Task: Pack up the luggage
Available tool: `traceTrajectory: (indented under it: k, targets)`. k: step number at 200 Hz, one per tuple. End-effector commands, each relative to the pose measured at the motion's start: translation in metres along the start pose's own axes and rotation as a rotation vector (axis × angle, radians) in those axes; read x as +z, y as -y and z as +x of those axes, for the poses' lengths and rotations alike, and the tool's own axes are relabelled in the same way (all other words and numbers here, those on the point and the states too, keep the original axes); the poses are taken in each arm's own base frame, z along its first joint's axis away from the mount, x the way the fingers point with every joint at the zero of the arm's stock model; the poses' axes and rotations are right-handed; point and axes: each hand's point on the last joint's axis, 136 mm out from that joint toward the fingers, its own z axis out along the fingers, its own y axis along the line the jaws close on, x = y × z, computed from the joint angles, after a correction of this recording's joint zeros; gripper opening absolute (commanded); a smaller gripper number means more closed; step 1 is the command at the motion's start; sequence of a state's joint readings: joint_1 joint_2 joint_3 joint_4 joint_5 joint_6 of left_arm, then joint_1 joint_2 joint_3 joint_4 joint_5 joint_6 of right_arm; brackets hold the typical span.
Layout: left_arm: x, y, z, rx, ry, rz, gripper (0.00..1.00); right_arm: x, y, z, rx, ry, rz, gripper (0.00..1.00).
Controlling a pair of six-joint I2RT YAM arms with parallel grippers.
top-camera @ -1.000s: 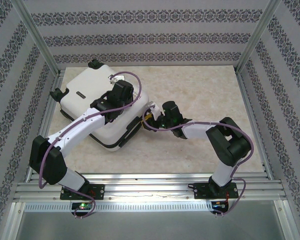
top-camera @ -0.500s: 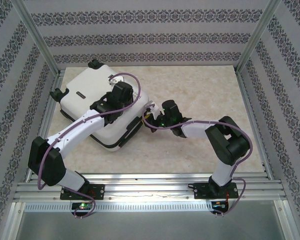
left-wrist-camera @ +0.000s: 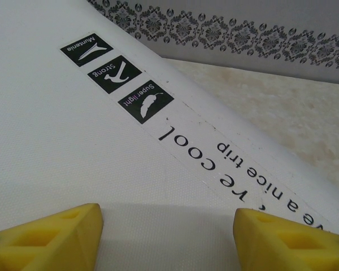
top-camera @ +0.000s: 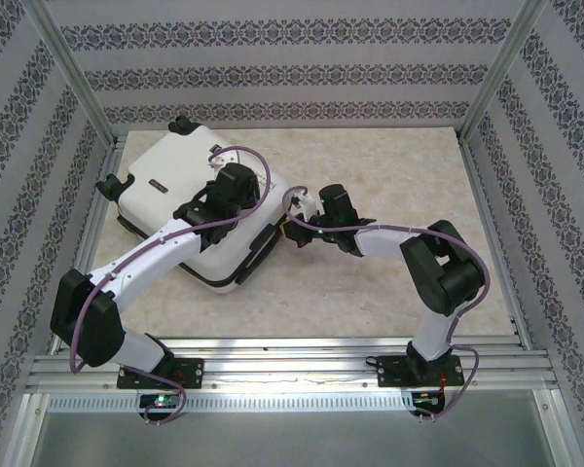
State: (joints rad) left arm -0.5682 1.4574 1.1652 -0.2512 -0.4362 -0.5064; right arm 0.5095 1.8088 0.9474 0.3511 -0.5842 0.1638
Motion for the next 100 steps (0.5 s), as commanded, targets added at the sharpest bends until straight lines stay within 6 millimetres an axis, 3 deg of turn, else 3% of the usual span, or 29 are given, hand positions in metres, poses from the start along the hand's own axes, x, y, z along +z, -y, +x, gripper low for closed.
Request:
traceTrajectory:
  k: [1, 30, 48, 62, 79, 100]
  targets:
    - [0.003, -0.037, 0.100, 0.104, -0.328, -0.103, 0.63, -0.022, 0.064, -0.060, 0.047, 0.179, 0.197, 0.00]
    - [0.003, -0.043, 0.101, 0.099, -0.331, -0.111, 0.63, -0.028, 0.060, -0.073, 0.048, 0.209, 0.103, 0.00]
    - [0.004, -0.046, 0.103, 0.097, -0.337, -0.116, 0.63, -0.032, 0.072, -0.075, 0.059, 0.207, 0.181, 0.00]
    - [0.005, -0.042, 0.101, 0.110, -0.336, -0.098, 0.62, -0.031, 0.067, -0.076, 0.058, 0.205, 0.151, 0.00]
    - [0.005, -0.030, 0.089, 0.142, -0.321, -0.056, 0.62, -0.027, 0.055, -0.073, 0.042, 0.201, 0.107, 0.00]
    - [0.000, -0.009, 0.059, 0.189, -0.265, 0.005, 0.62, -0.021, 0.051, -0.069, 0.035, 0.192, 0.089, 0.00]
